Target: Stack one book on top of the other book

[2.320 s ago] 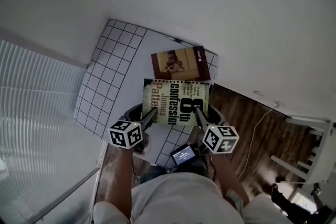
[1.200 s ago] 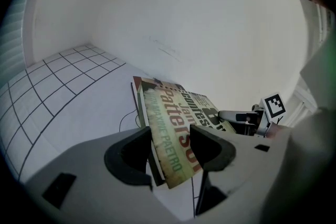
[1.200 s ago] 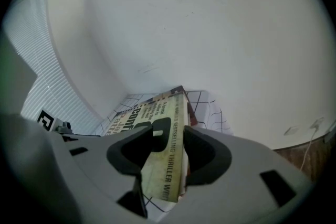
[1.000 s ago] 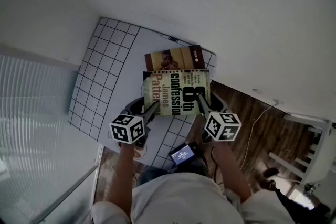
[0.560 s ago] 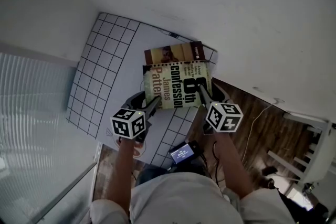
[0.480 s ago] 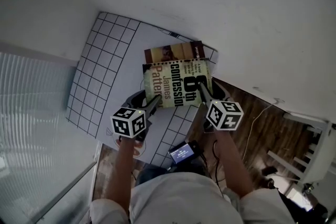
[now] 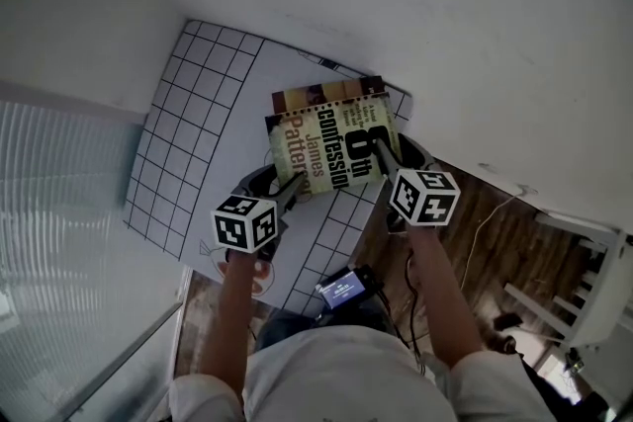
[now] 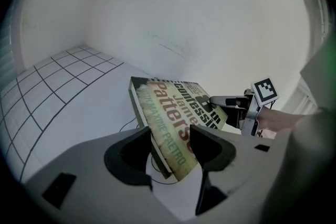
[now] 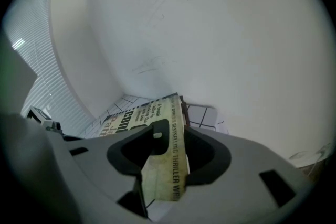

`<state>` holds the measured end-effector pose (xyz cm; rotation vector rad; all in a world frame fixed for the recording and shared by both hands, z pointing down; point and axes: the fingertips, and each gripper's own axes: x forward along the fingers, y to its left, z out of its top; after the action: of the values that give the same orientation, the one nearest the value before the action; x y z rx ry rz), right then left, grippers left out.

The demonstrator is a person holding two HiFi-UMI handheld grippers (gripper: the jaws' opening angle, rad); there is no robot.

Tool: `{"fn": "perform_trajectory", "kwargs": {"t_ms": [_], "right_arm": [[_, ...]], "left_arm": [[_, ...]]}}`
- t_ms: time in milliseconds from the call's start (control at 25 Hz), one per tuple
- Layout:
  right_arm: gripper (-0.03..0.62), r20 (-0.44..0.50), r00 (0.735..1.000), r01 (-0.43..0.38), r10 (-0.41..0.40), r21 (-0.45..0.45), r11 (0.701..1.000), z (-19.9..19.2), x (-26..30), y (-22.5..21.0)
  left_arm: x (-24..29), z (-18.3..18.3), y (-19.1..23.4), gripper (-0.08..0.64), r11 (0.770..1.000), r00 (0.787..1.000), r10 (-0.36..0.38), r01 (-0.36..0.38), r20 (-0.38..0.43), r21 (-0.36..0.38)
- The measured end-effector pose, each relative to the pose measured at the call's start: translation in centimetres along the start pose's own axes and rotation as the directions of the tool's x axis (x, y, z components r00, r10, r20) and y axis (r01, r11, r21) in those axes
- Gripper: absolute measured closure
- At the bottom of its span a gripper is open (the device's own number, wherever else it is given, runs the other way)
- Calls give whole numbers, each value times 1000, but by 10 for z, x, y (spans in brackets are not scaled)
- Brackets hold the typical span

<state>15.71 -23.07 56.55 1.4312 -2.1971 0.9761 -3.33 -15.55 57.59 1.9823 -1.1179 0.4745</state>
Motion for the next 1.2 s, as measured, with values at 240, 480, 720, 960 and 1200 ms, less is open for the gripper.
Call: {"fn": "perform_trajectory", "kwargs": {"t_ms": [240, 480, 720, 960, 1200], "right_arm": [[413, -6, 1000, -10, 10, 5, 1000, 9, 13, -5], [413, -4, 1000, -7, 7, 3, 1000, 14, 19, -8], [412, -14, 1000, -10, 10, 3, 1000, 21, 27, -11], [411, -5, 1000, -10, 9, -4, 1000, 27, 31, -11], [410, 21, 1000, 1, -1, -7, 1000, 29, 32, -10]], "left_arm": [[7, 12, 3, 321, 1000, 1000, 13, -13, 3, 12], [12, 18, 6, 321, 1000, 1000, 12, -12, 11, 17], [18, 26, 8, 321, 1000, 1000, 18, -18, 11, 11], [20, 31, 11, 321, 1000, 999, 21, -21, 32, 10], [21, 35, 14, 321, 1000, 998, 15, -16, 61, 16]]}}
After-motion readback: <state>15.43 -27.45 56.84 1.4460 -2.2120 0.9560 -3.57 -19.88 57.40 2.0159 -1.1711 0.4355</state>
